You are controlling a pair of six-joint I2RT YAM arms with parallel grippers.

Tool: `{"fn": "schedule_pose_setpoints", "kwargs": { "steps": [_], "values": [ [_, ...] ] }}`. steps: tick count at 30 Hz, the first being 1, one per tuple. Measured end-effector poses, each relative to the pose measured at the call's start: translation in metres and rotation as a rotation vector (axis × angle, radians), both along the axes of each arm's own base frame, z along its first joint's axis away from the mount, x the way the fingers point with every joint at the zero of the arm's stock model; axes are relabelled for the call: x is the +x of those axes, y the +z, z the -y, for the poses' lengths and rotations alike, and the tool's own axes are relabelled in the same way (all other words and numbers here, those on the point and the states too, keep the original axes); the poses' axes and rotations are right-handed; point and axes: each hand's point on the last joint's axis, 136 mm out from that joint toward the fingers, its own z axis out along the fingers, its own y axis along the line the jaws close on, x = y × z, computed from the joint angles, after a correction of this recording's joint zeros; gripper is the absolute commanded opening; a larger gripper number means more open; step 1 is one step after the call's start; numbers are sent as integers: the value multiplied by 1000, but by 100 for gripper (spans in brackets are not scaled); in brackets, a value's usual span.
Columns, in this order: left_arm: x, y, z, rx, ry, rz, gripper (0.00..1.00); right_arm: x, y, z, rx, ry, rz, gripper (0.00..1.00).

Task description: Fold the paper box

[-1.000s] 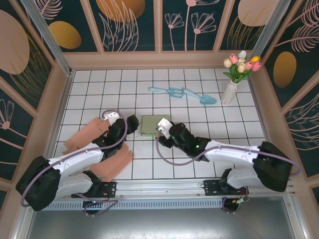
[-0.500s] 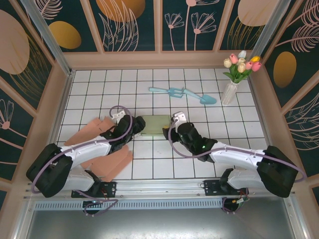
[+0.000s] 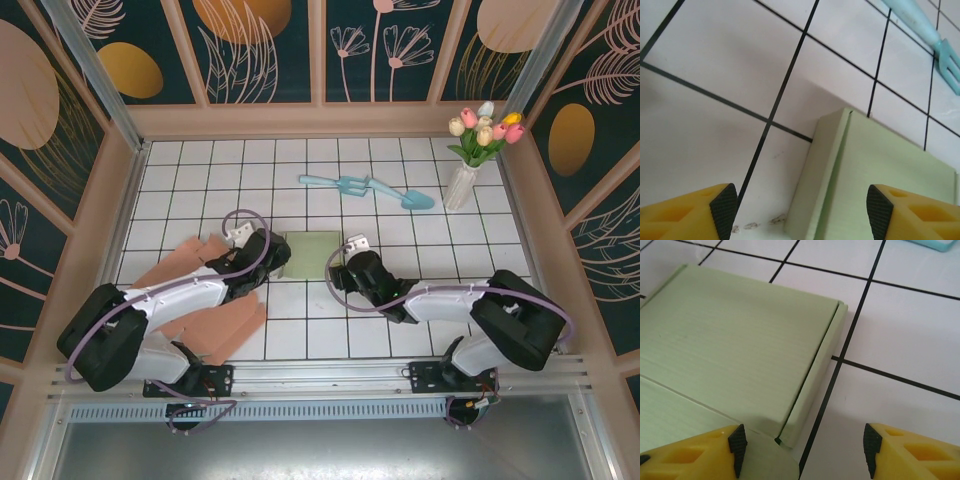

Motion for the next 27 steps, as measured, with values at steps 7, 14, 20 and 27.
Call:
{"fn": "schedule_pose_setpoints", "kwargs": {
  "steps": [7, 14, 20, 27],
  "values": [
    [-7, 6, 11, -47, -1, -5, 71, 0, -4, 0, 6, -2, 0, 65],
    [-9, -15, 13, -26, 11, -61, 71, 0, -3, 0, 18, -2, 10, 65],
    [-13, -31, 18, -27, 16, -125, 66, 0, -8, 0, 14, -2, 6, 66],
    [-12, -27, 29, -63, 24, -149, 67, 1, -8, -1, 21, -1, 12, 66]
  ]
}}
